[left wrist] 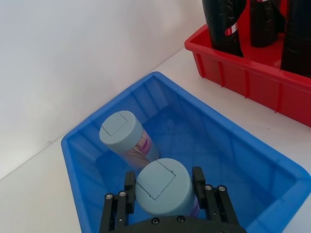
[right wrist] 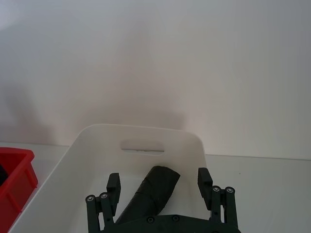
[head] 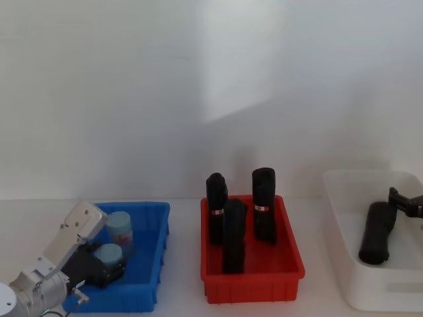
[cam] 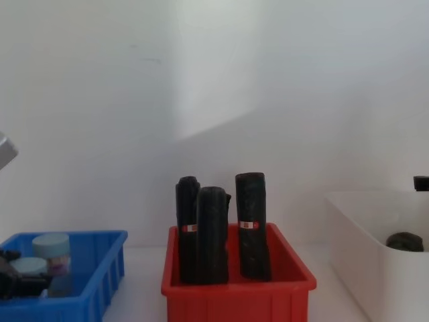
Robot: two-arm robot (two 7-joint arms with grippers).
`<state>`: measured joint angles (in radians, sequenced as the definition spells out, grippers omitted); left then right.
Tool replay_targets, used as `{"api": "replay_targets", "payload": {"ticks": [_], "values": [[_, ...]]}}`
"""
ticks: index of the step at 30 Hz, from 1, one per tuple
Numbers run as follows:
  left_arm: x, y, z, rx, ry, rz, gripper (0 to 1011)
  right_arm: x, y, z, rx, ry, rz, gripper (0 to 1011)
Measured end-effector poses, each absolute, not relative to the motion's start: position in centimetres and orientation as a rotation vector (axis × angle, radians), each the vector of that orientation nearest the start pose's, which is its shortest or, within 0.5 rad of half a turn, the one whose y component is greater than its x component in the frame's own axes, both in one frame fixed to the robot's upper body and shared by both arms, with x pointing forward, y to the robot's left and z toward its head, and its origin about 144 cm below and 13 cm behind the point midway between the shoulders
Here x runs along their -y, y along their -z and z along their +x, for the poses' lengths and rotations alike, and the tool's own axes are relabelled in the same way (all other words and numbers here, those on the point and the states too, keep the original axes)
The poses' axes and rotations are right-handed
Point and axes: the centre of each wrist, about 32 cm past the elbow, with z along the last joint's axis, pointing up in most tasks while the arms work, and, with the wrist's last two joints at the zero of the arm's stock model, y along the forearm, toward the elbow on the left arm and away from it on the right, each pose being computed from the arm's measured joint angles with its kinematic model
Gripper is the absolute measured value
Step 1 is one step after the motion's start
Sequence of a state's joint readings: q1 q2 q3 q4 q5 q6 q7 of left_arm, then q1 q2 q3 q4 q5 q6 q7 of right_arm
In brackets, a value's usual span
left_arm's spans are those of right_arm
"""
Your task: Pick the cotton swabs from the blue box and place them into the white box.
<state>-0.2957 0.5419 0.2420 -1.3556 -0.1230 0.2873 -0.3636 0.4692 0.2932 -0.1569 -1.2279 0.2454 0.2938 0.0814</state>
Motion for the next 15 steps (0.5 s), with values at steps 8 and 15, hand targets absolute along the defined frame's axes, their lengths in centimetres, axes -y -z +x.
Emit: {"api": "replay_targets", "payload": {"ticks": [8, 15], "values": [[-35.1, -119.5, 53.1, 0.028, -1.134, 0.527, 713, 29.9, -121.7, 58.3, -0.091, 1.456, -0.218, 1002], [-35.0, -120.1, 53.2, 0.021, -1.118, 0.49, 713, 29.9, -121.7, 58.3, -0.091, 1.456, -0.218, 1002]]}}
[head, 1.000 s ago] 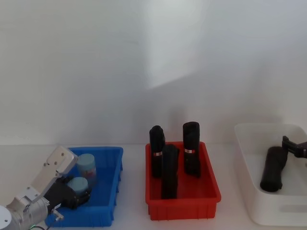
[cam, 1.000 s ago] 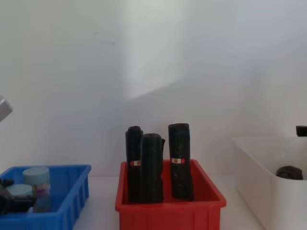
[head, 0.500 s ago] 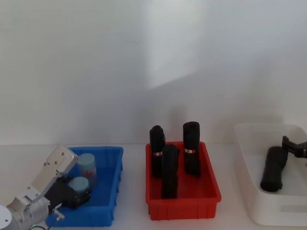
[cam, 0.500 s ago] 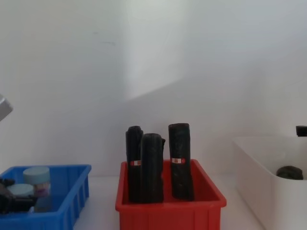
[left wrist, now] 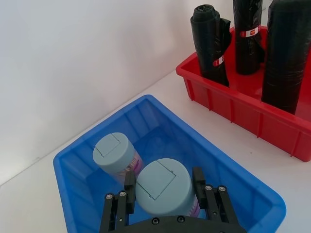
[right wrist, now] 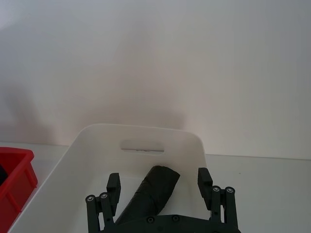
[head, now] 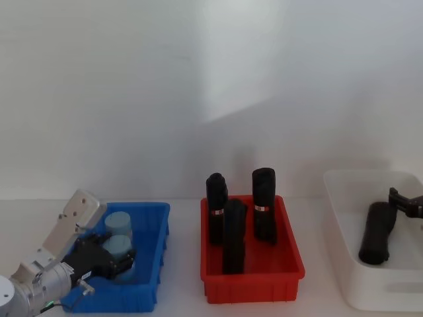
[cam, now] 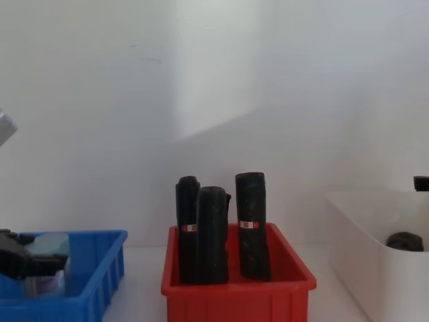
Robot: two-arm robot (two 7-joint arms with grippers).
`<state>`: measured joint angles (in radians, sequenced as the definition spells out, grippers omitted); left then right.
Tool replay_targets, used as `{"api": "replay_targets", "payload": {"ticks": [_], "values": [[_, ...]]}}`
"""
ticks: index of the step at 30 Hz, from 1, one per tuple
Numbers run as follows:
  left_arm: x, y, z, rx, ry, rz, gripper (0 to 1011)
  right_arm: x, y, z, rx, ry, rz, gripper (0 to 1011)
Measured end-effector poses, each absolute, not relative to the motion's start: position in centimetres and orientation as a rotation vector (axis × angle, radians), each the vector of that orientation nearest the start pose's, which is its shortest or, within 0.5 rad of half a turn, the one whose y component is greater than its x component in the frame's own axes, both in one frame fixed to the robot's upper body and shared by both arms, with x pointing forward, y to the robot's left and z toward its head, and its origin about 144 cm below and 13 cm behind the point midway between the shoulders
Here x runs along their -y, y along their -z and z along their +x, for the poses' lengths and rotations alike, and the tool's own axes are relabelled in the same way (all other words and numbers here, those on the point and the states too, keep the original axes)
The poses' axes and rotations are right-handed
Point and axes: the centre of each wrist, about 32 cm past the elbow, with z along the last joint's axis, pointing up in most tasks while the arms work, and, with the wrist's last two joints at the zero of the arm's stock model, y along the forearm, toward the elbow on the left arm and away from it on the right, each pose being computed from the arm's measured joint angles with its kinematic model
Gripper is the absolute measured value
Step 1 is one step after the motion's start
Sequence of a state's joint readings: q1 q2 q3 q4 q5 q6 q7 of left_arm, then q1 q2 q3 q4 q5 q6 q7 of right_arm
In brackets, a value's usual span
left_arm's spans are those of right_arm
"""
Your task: Pick the cotton swabs from the blue box and place them into the white box.
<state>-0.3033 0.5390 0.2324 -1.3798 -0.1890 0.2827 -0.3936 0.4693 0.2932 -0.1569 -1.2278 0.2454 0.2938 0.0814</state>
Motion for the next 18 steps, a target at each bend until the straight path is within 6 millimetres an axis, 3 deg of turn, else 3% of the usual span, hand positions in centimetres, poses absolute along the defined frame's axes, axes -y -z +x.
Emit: {"api": "replay_targets", "payload": {"ticks": [18], "values": [[-35.0, -122.4, 53.2, 0.076, -1.139, 0.412, 713, 29.9, -121.7, 58.3, -0.091, 1.456, -0.218, 1002]]}}
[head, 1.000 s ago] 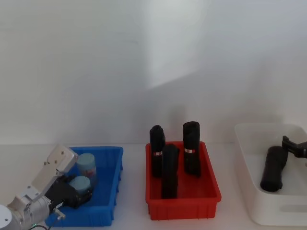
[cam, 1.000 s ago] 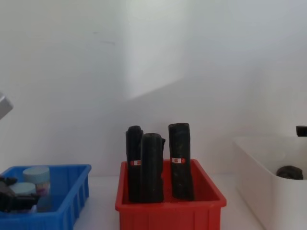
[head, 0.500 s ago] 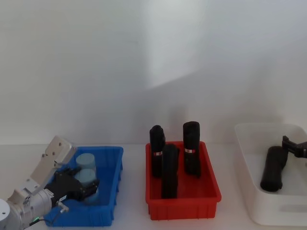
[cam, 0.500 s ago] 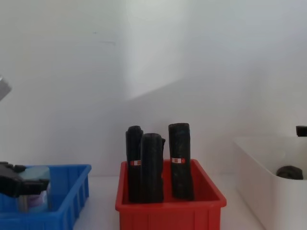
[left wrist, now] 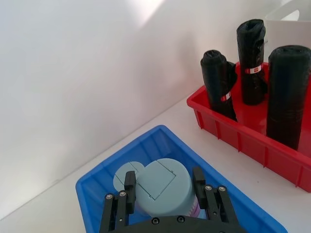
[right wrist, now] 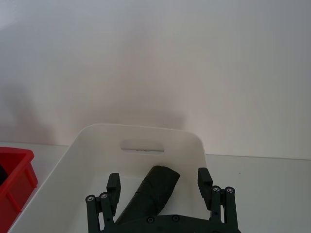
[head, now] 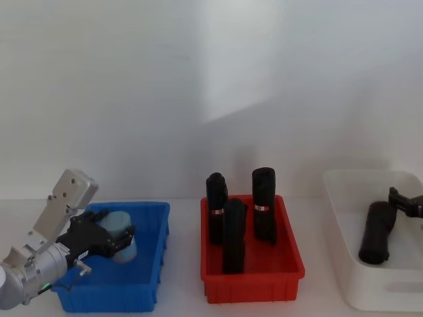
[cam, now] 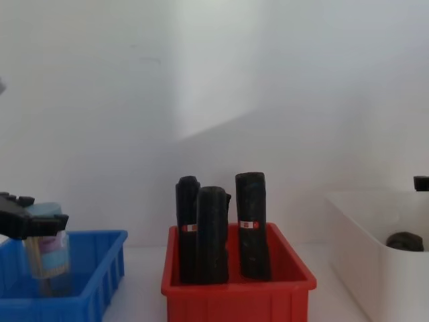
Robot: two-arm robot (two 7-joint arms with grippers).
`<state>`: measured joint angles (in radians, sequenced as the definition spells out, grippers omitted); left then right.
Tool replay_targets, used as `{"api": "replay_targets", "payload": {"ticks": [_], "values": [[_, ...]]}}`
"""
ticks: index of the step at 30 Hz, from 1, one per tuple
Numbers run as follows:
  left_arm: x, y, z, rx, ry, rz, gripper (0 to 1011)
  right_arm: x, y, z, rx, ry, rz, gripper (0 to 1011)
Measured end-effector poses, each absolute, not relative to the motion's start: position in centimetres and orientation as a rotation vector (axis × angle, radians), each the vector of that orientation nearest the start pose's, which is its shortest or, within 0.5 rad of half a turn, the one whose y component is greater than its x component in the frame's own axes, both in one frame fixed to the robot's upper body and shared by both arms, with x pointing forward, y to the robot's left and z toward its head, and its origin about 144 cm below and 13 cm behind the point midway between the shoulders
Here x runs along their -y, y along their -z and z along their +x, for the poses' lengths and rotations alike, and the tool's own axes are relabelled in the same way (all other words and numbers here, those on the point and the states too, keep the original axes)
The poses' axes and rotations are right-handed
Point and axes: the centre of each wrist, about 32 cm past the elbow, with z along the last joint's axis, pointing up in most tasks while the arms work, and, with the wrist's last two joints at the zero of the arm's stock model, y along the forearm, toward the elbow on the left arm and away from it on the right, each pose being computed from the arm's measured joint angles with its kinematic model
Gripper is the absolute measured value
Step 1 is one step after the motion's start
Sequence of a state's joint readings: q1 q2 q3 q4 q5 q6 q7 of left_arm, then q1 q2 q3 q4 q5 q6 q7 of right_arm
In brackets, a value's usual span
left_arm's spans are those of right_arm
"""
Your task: Pick the cotton swabs from the blue box and place them into the white box.
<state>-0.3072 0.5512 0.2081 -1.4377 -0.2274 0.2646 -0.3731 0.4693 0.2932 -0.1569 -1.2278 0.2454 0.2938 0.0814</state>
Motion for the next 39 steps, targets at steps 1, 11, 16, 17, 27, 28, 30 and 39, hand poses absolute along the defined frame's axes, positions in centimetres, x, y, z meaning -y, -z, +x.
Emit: {"api": "replay_targets", "payload": {"ticks": [1, 11, 16, 17, 27, 28, 30, 39], "values": [[-35.0, -122.5, 53.2, 0.08, -1.141, 0.408, 713, 29.9, -121.7, 58.3, -0.091, 1.456, -0.218, 1002], [-34.6, -125.7, 52.9, 0.172, -1.143, 0.317, 713, 29.9, -121.7, 58.3, -0.088, 1.455, -0.219, 1002], [-34.2, -127.6, 52.6, 0.214, -1.129, 0.252, 713, 29.8, -121.8, 58.5, -0.056, 1.437, -0.225, 1002], [-34.0, -128.0, 52.5, 0.223, -1.125, 0.238, 713, 29.7, -121.8, 58.5, -0.05, 1.433, -0.226, 1002], [-33.1, -129.7, 52.3, 0.248, -1.096, 0.173, 713, 29.2, -122.3, 59.2, 0.052, 1.335, -0.214, 1002], [-33.0, -129.9, 52.2, 0.248, -1.092, 0.166, 713, 29.2, -122.4, 59.3, 0.06, 1.323, -0.212, 1002], [-32.9, -130.0, 52.2, 0.249, -1.088, 0.16, 713, 29.1, -122.5, 59.5, 0.078, 1.297, -0.208, 1002], [-32.3, -130.3, 52.0, 0.244, -1.065, 0.141, 713, 28.5, -123.2, 60.2, 0.146, 1.17, -0.187, 1002]]}}
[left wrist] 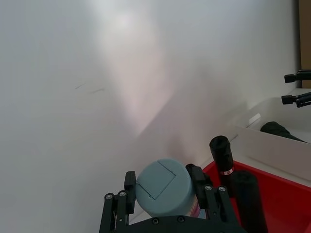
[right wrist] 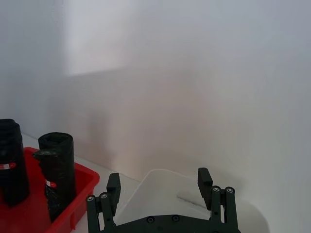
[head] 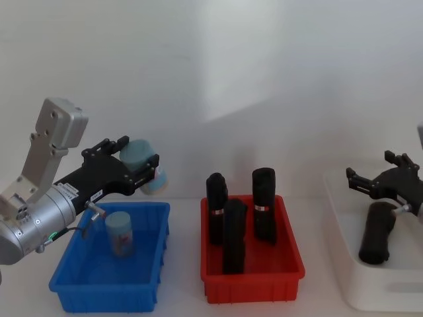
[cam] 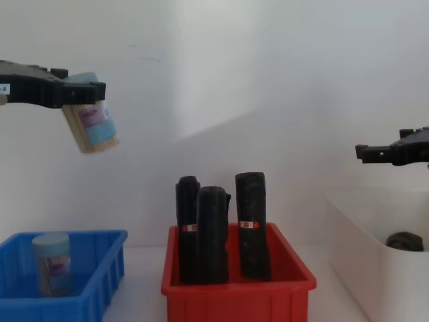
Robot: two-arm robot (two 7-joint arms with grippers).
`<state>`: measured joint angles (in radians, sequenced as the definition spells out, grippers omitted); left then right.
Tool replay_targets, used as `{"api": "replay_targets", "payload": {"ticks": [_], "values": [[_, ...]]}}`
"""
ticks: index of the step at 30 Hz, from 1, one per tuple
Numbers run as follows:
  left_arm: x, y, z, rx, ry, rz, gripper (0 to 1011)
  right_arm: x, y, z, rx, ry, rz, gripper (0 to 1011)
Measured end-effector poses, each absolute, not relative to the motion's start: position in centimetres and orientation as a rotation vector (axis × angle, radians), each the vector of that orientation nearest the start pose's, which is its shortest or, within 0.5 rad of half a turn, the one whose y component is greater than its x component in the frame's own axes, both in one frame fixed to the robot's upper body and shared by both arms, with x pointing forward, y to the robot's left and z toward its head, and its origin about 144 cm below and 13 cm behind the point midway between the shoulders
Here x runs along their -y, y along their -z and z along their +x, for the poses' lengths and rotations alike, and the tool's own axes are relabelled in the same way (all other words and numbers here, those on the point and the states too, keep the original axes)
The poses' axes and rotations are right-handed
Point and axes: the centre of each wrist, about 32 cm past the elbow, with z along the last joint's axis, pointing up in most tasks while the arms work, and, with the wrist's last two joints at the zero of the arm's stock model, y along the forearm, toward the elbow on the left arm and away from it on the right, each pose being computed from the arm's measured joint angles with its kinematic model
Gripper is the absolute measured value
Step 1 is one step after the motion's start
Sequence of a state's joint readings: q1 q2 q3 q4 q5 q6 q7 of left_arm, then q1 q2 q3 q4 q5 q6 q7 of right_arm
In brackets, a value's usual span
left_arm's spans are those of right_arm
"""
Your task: Pick the cotton swabs from the blue box and place them into the white box.
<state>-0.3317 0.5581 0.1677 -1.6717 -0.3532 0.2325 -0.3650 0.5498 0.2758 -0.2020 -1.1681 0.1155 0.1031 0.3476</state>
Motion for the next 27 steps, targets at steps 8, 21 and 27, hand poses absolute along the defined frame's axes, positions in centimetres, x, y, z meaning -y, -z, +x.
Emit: {"api": "replay_targets", "payload": {"ticks": [8, 21, 27], "values": [[-31.8, -130.4, 51.9, 0.243, -1.048, 0.134, 713, 28.3, -123.5, 60.8, 0.167, 1.087, -0.176, 1002], [-30.2, -130.9, 51.6, 0.26, -0.983, 0.116, 713, 27.4, -123.6, 61.5, 0.148, 0.996, -0.155, 1002], [-29.4, -131.1, 51.4, 0.274, -0.963, 0.113, 713, 26.9, -123.6, 62.1, 0.136, 0.925, -0.14, 1002]]}}
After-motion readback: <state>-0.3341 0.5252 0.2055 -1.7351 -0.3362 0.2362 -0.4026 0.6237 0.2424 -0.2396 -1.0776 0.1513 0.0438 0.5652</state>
